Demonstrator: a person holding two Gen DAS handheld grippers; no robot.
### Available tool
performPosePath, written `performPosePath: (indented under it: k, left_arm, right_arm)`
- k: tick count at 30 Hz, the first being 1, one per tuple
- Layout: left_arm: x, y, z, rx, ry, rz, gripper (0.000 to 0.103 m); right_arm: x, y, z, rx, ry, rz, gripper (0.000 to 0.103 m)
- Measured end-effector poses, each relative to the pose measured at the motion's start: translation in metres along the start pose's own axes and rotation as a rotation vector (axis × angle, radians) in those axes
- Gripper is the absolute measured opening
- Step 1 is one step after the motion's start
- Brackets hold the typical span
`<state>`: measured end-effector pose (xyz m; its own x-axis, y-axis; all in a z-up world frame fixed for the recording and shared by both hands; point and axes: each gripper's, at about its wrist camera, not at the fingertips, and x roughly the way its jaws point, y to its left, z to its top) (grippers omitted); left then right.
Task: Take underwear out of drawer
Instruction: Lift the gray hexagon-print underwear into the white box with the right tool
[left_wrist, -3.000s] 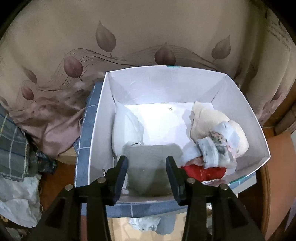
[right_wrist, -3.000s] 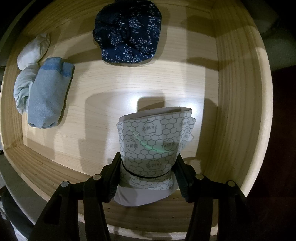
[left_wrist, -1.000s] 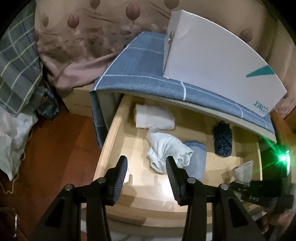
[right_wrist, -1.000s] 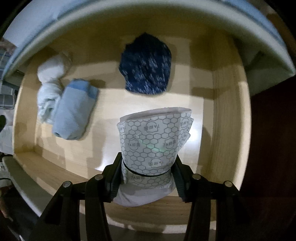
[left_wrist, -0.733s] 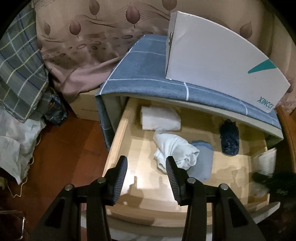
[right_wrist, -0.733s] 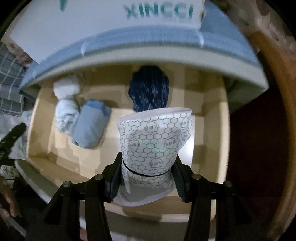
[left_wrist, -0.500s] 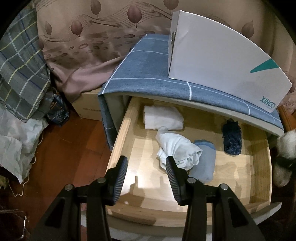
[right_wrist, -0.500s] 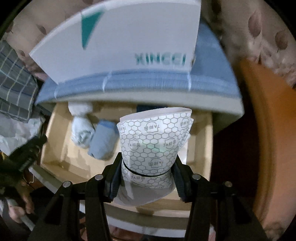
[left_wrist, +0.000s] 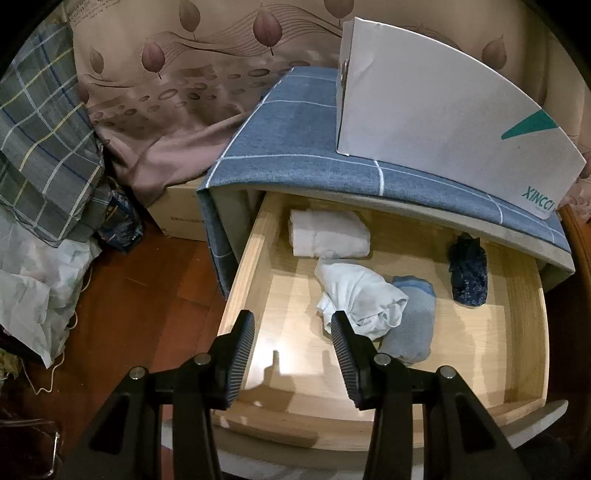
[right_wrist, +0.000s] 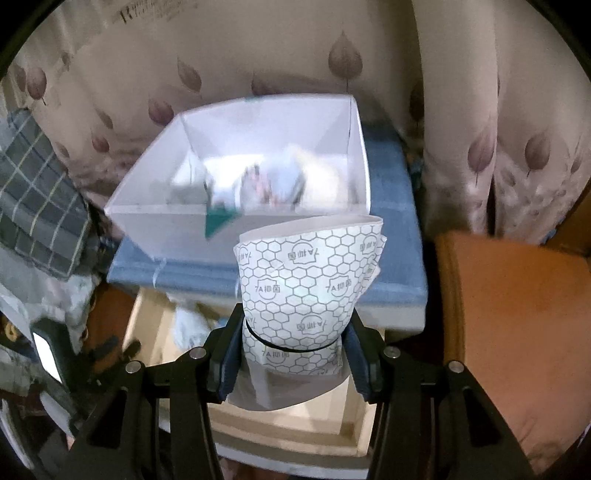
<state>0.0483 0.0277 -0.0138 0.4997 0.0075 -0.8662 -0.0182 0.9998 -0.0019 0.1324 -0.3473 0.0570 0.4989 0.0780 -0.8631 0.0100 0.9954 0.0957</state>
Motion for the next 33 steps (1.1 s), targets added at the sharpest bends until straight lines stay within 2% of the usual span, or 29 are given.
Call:
performPosePath:
  k: [9,16,27,33]
  left_arm:
    - [-0.001,0.001,-0.001,-0.004,-0.005,0.000,0.044]
    - [-0.004,0.005,0.000,-0.012,-0.007,-0.004,0.044]
    - [-0.003,0.004,0.001,-0.016,-0.017,-0.008,0.044]
    - [-0.003,0.004,0.001,-0.017,-0.017,-0.010,0.044]
  right_arm:
    - [-0.009,0.017,0.060,-0.008,-0.079,-0.010,0.046]
    - [0.024,0.022,0.100,-0.005,-0.051,-0.049,0.046]
    - [0.094,0.019,0.116,-0.003,0.049,-0.108,0.048]
    - [0.118,0.017,0.109,-0.009,0.096,-0.137,0.053]
